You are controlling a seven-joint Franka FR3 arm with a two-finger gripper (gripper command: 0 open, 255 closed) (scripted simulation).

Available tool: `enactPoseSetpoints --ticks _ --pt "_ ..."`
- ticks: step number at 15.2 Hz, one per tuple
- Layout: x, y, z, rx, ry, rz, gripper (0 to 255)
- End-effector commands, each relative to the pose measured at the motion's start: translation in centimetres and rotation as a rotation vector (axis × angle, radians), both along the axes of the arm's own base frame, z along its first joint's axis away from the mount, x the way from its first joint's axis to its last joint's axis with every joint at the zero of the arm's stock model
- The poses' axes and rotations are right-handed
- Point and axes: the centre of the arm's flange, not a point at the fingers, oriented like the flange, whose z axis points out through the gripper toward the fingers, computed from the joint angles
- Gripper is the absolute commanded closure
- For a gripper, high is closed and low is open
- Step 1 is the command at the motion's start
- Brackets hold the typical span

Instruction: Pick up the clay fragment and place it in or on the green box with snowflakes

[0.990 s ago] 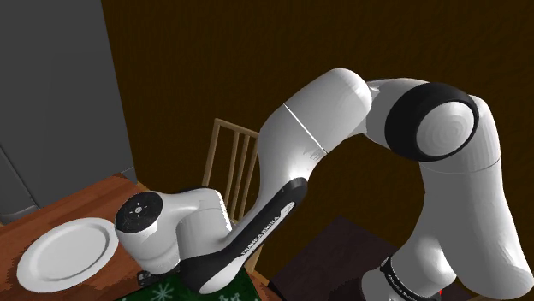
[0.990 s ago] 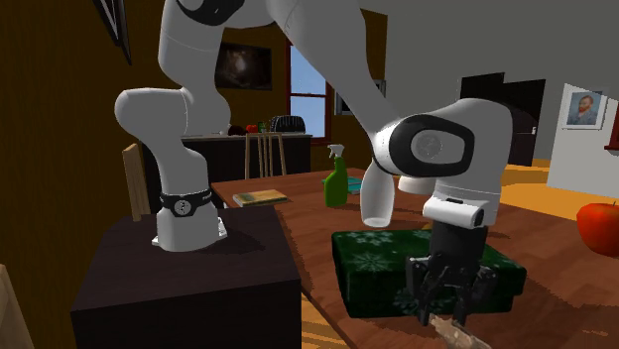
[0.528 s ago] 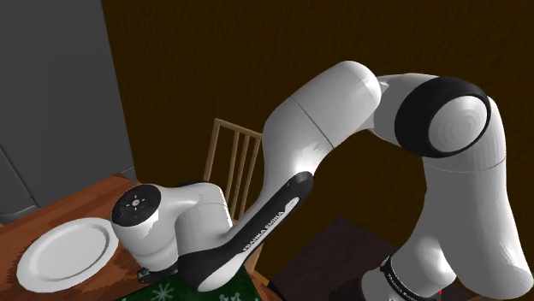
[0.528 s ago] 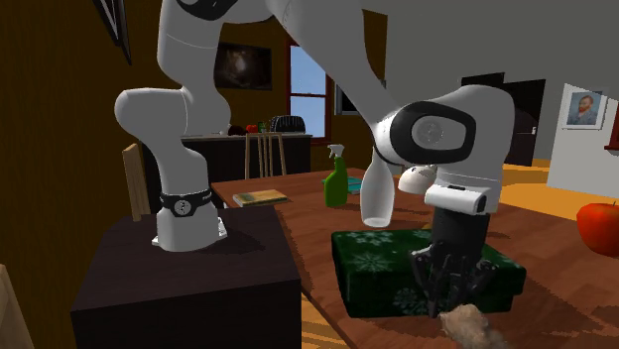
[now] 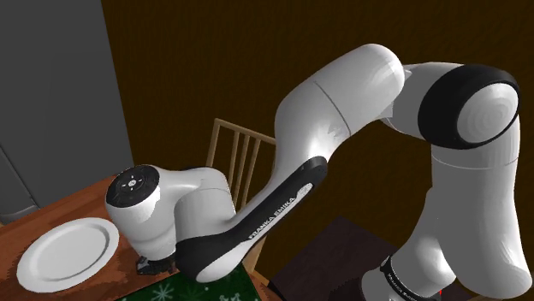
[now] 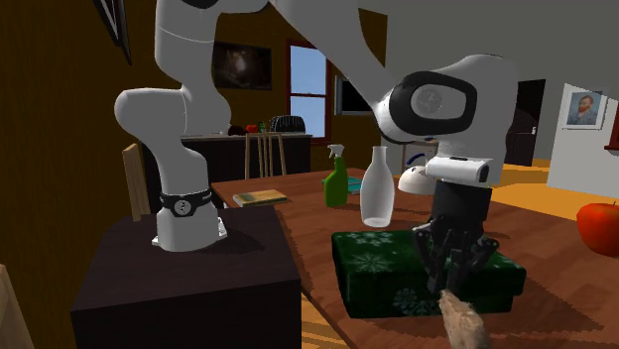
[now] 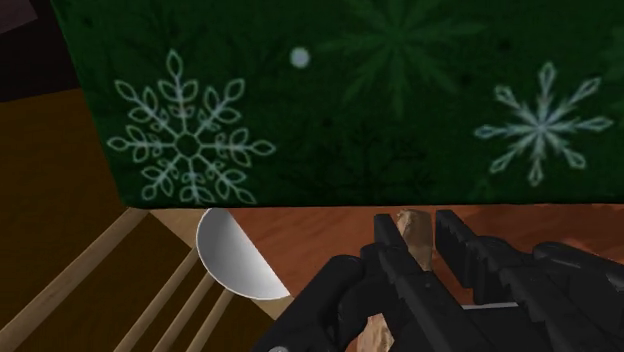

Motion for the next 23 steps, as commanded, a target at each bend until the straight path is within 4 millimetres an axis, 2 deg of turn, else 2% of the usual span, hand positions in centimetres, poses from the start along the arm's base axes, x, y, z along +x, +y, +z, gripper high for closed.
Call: enactPoseSetpoints --ticks 1,18,23 --pt "0.0 0.1 1.1 0.000 0.000 0.000 255" --pt "0.0 0.1 10.1 0.000 0.000 0.000 255" --pt "-6.5 1.0 10.0 0.000 0.000 0.000 255"
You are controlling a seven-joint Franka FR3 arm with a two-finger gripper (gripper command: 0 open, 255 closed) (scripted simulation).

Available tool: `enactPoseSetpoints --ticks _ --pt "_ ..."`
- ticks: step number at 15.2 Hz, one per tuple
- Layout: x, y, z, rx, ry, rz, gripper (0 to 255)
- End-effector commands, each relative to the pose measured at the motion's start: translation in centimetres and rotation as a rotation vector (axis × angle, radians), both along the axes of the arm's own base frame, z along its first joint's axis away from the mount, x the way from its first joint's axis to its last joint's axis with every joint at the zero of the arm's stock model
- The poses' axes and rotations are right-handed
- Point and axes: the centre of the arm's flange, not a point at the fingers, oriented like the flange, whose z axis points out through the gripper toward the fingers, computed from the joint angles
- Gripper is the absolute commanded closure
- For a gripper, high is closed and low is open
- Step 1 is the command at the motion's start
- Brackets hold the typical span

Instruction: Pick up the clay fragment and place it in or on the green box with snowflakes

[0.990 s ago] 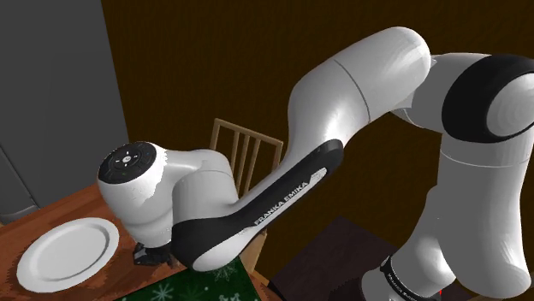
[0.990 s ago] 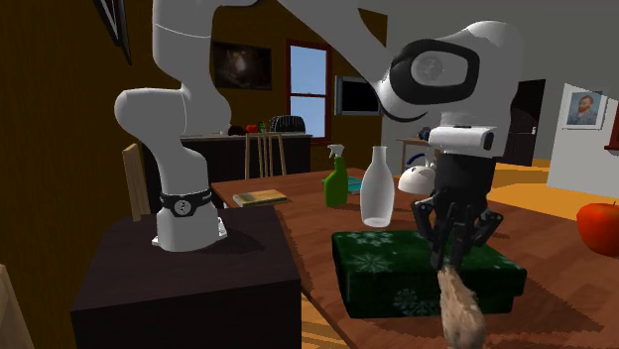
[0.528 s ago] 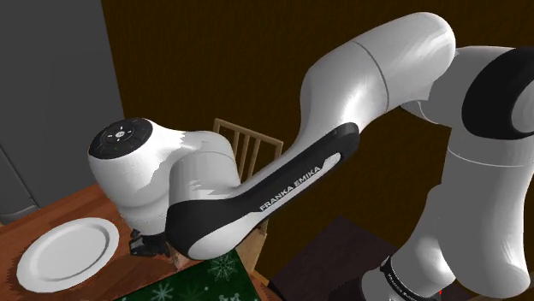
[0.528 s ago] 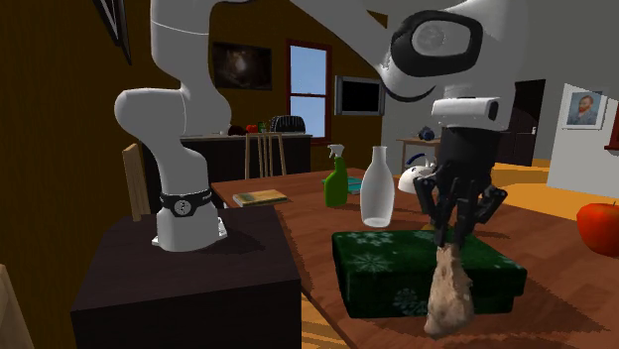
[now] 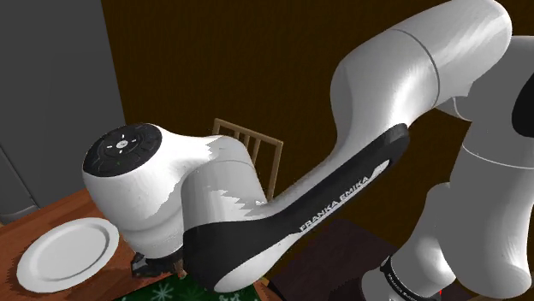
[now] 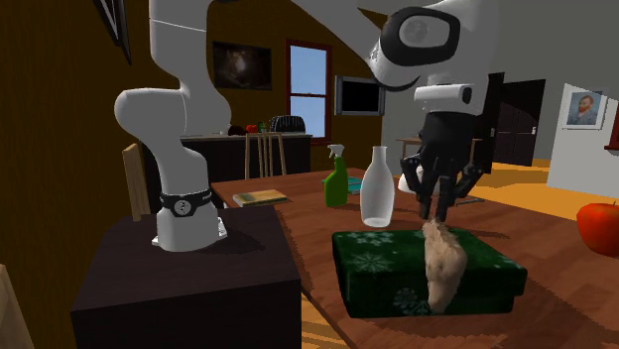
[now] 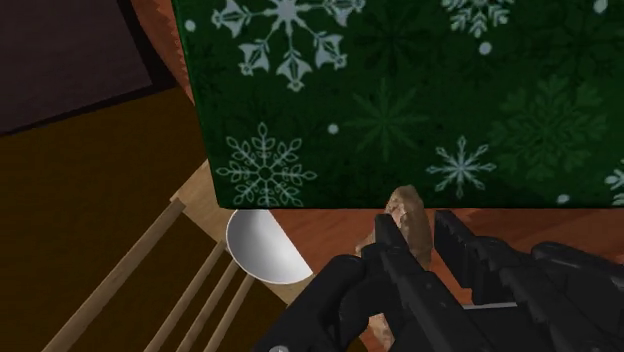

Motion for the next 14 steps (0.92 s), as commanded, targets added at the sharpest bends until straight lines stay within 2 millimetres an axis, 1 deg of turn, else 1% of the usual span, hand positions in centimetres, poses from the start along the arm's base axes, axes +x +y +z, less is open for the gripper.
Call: enactPoseSetpoints --ticks 1,7,8,10,11,12,14 --pt "-2.5 0.1 -0.3 -0.003 0.003 -0.001 255" --pt "-10.3 1.1 -0.4 -0.003 0.003 -0.001 255" --pt "-10.6 1.2 -0.4 -0.003 0.003 -0.001 255" --pt "-10.6 1.2 -1.5 -0.003 0.003 -0.001 255" --pt "-10.5 1.1 -1.0 -0.003 0.003 0.000 255" --pt "-10.5 1.1 -1.0 -0.003 0.003 0.000 0" --pt "-7.7 0.4 0.1 0.015 0.027 -0.006 0"
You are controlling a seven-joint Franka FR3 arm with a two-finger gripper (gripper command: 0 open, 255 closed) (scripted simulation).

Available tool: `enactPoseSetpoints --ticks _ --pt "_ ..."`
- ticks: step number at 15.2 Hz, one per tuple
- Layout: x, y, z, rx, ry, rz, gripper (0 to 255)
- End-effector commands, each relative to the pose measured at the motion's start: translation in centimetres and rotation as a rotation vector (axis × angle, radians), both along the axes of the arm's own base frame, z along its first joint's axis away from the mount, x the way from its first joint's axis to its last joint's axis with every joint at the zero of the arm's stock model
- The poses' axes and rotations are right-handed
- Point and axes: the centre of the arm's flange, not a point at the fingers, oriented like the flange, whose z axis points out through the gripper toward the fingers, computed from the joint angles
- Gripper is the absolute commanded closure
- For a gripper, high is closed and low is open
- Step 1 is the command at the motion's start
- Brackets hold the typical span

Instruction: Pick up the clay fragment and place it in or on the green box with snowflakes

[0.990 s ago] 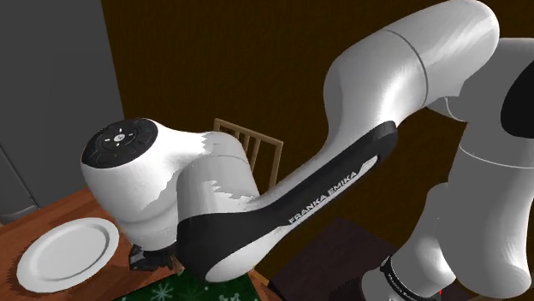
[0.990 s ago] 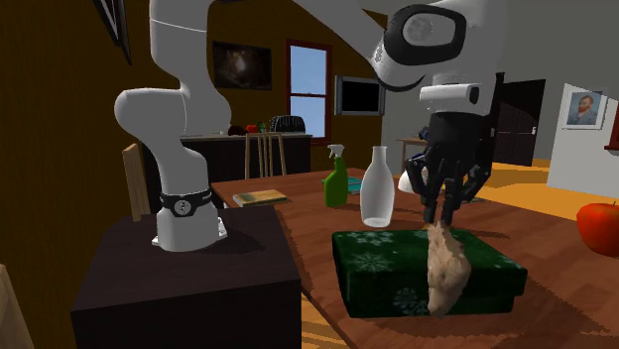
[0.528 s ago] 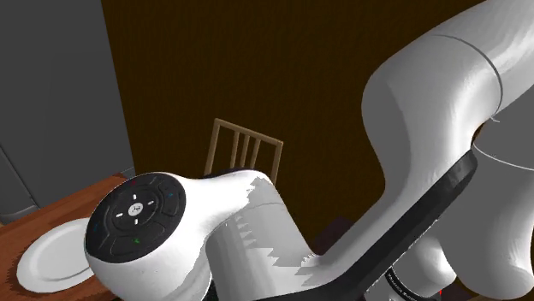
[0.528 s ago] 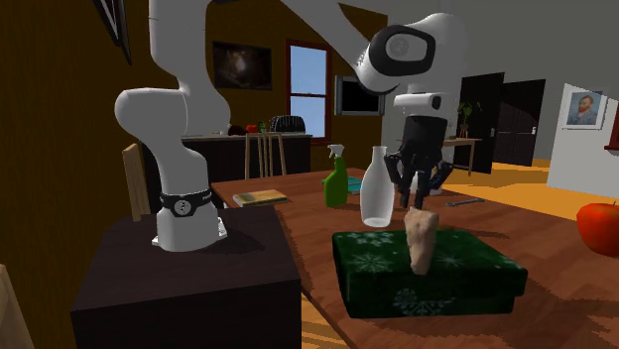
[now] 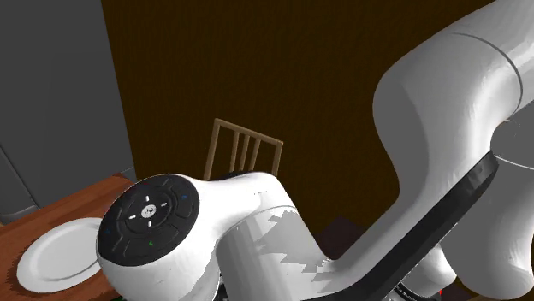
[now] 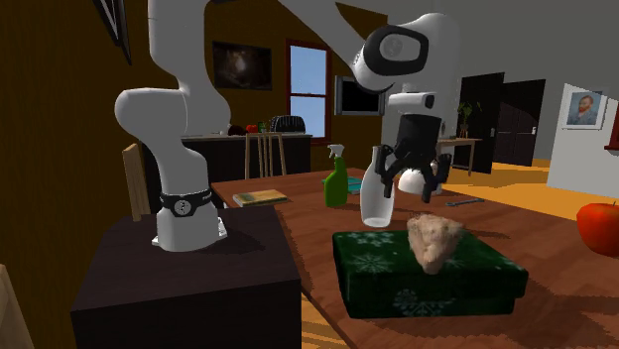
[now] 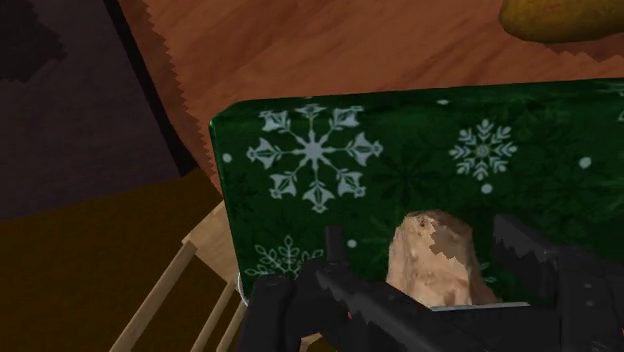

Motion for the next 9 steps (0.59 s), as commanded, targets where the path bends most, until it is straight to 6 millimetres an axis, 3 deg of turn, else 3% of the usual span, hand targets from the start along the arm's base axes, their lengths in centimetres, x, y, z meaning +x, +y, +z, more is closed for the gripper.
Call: enactPoseSetpoints --ticks 1,5,9 --pt "2.5 -0.8 0.8 0.017 0.022 -0.004 0" --pt "7.3 -2.2 2.5 0.048 0.063 -0.015 0" --pt "7.3 -2.4 0.4 0.048 0.063 -0.015 0"
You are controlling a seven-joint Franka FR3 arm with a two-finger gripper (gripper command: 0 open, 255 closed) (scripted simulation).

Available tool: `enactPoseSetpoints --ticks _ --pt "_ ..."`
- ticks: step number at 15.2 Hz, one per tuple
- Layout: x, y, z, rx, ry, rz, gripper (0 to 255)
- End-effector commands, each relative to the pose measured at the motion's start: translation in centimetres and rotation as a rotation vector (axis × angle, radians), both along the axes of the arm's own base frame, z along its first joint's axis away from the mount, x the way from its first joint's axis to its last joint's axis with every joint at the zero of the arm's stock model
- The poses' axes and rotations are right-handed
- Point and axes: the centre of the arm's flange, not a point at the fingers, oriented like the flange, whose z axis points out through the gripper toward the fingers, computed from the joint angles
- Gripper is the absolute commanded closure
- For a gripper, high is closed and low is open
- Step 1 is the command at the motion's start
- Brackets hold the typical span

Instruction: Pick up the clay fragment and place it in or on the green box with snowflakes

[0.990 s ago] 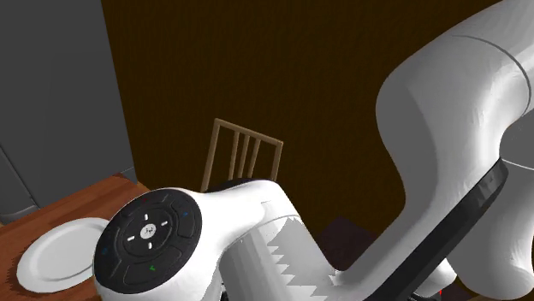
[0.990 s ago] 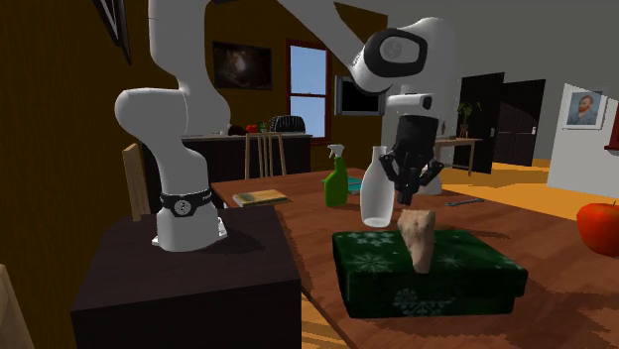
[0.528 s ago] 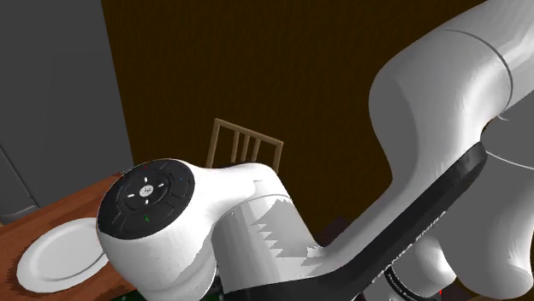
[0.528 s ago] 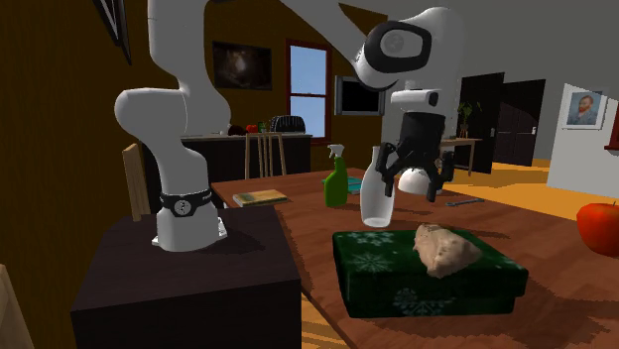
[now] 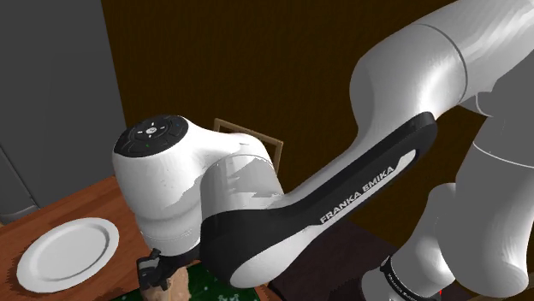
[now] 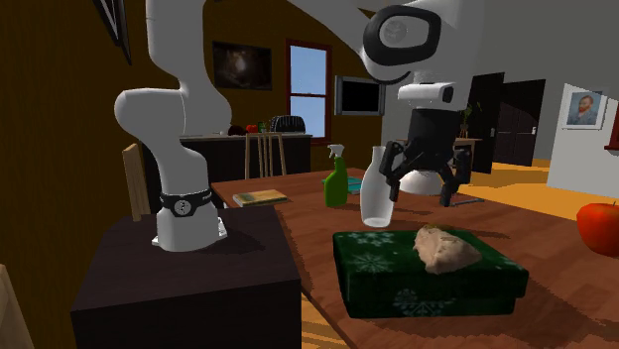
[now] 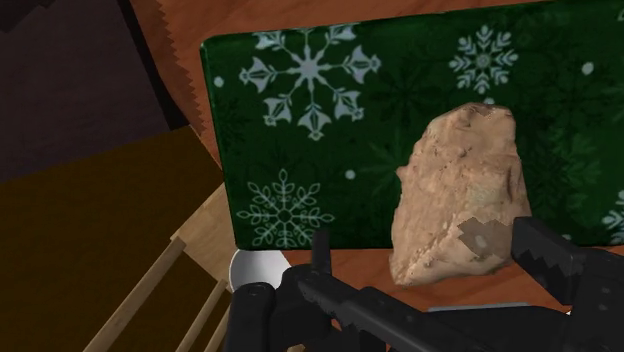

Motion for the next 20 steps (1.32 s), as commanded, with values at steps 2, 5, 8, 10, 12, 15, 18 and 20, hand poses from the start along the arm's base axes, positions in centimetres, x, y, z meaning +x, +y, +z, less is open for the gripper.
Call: enactPoseSetpoints --ticks 2,5,8,10,12,15,18,20 --pt "0.1 -0.1 -1.6 0.001 0.001 0.000 0" --pt "0.1 -0.2 -2.4 0.001 0.001 0.000 0" --pt "0.1 -0.2 -2.4 0.001 0.001 0.000 0" --pt "0.1 -0.2 -2.4 0.001 0.001 0.000 0" --pt "0.1 -0.2 -2.4 0.001 0.001 0.000 255" --pt "0.1 -0.2 -2.4 0.001 0.001 0.000 255" --pt "0.1 -0.2 -2.4 0.001 0.001 0.000 255" --pt "0.1 -0.2 -2.4 0.001 0.001 0.000 255"
